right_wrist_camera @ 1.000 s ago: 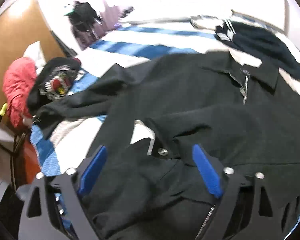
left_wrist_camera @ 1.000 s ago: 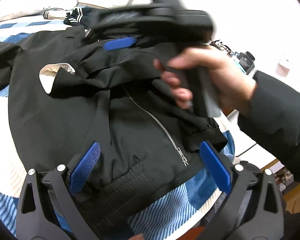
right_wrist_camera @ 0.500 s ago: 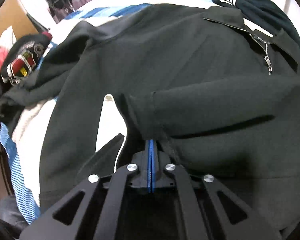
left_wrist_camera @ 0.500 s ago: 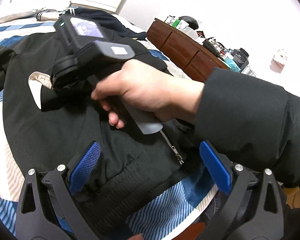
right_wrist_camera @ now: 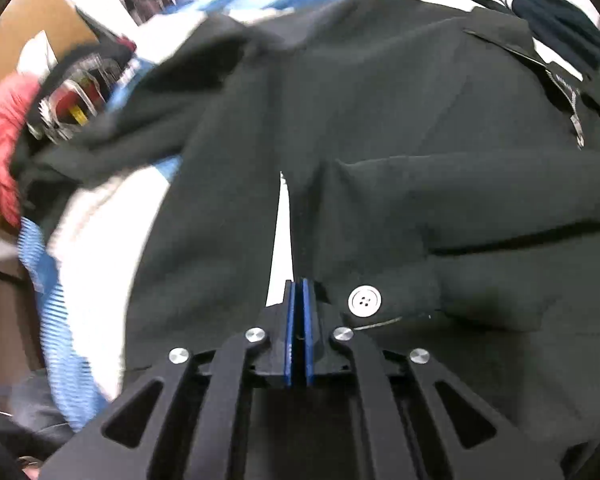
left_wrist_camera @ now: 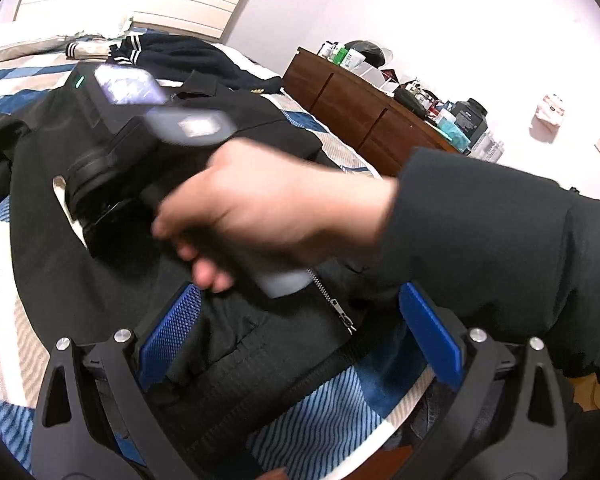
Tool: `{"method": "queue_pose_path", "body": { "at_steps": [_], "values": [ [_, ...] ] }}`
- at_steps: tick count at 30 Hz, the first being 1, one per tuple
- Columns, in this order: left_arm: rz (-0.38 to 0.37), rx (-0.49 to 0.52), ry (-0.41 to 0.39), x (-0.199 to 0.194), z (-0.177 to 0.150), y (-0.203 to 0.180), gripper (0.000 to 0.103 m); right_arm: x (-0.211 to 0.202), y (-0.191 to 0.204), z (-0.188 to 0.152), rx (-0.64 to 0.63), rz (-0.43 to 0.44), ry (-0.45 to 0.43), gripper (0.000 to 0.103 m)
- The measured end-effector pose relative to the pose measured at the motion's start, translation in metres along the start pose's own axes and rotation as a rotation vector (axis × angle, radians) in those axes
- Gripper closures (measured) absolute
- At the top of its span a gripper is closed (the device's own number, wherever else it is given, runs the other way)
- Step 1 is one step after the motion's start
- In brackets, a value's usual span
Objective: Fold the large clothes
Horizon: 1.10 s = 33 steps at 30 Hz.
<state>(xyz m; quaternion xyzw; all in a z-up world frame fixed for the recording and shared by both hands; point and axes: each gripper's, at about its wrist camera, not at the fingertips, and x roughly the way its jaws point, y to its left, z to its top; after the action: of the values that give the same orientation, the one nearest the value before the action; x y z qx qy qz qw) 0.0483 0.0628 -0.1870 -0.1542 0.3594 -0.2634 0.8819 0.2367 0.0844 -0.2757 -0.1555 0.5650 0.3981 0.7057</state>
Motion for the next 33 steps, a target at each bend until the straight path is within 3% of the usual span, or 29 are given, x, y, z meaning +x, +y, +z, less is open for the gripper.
{"method": "queue_pose_path", "body": {
  "at_steps": [5, 9, 12, 13, 15, 17, 21, 26, 31, 33],
  "values": [
    [0.011, -0.042, -0.018, 0.000, 0.007, 0.007, 0.005, -0.016, -0.026, 0.007, 0.065, 0.116, -0.005, 0.101],
    [0.082, -0.014, -0.043, 0.000, 0.005, 0.007, 0.005, -0.090, -0.069, 0.000, 0.083, 0.045, -0.170, 0.099],
    [0.244, 0.041, -0.069, 0.007, 0.000, 0.010, 0.005, -0.131, -0.123, -0.014, 0.168, -0.078, -0.249, 0.096],
    [0.283, 0.043, -0.061, 0.011, -0.002, 0.014, 0.005, -0.137, -0.136, -0.016, 0.196, -0.094, -0.257, 0.096],
    [0.280, -0.013, 0.003, 0.021, -0.004, 0.026, 0.005, -0.150, -0.180, -0.028, 0.275, -0.142, -0.263, 0.096],
    [0.254, -0.086, 0.077, 0.034, -0.009, 0.041, 0.005, -0.144, -0.203, -0.033, 0.322, -0.168, -0.251, 0.097],
    [0.291, -0.057, 0.150, 0.050, -0.021, 0.047, 0.005, -0.109, -0.241, -0.045, 0.386, -0.204, -0.205, 0.103],
    [0.293, -0.071, 0.146, 0.053, -0.021, 0.048, 0.005, -0.061, -0.257, -0.035, 0.418, -0.222, -0.135, 0.103],
    [0.290, -0.036, 0.128, 0.056, -0.015, 0.038, 0.005, -0.072, -0.257, -0.026, 0.393, -0.211, -0.107, 0.103],
    [0.284, -0.031, 0.118, 0.055, -0.013, 0.034, 0.005, -0.087, -0.249, -0.035, 0.384, -0.196, -0.126, 0.091]
  ]
}}
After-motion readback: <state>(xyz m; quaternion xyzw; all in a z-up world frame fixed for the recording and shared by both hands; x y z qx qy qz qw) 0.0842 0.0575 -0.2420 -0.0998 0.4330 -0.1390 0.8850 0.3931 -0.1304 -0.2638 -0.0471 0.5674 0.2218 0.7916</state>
